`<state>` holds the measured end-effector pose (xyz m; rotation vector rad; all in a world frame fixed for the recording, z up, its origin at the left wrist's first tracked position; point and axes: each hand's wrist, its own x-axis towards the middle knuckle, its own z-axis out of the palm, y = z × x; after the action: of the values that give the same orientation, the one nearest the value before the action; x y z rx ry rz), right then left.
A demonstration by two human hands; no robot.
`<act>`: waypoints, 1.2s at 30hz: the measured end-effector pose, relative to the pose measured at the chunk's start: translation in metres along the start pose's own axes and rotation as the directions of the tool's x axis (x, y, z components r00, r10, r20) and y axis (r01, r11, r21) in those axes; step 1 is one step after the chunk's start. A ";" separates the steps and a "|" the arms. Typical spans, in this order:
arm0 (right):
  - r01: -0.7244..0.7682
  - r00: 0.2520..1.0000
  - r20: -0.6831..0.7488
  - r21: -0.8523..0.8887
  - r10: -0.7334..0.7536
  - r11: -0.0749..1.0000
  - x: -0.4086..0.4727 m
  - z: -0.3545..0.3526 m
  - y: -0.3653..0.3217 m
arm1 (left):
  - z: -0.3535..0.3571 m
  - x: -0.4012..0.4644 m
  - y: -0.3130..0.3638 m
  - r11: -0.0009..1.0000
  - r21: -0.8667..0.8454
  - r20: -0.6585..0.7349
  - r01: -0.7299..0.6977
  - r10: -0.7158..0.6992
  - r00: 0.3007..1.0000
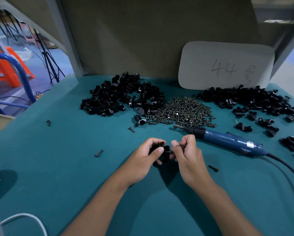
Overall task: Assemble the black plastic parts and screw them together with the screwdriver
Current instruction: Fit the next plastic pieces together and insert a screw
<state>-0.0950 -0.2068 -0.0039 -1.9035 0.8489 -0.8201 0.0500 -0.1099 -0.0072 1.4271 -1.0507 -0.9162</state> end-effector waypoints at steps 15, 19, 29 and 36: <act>-0.005 0.999 0.054 -0.012 0.005 1.000 0.003 -0.006 0.003 | 0.001 0.005 -0.005 0.980 -0.197 -0.200 0.005 -0.046 0.979; 0.009 0.998 -0.065 0.066 -0.005 0.998 0.007 -0.011 0.005 | 0.000 0.008 -0.004 0.964 -0.265 -0.251 -0.005 -0.064 0.966; -0.072 0.997 -0.001 0.276 0.075 0.958 0.009 -0.012 0.002 | 0.000 0.003 0.000 0.991 -0.130 -0.276 -0.033 -0.004 0.961; 0.076 0.993 0.105 -0.179 -0.057 0.981 0.002 -0.005 0.007 | -0.002 0.005 0.007 0.918 -0.391 -0.339 -0.060 -0.084 0.937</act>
<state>-0.0993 -0.2137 -0.0081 -2.1259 0.8271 -0.7004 0.0528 -0.1138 0.0005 1.1947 -0.5488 -0.7906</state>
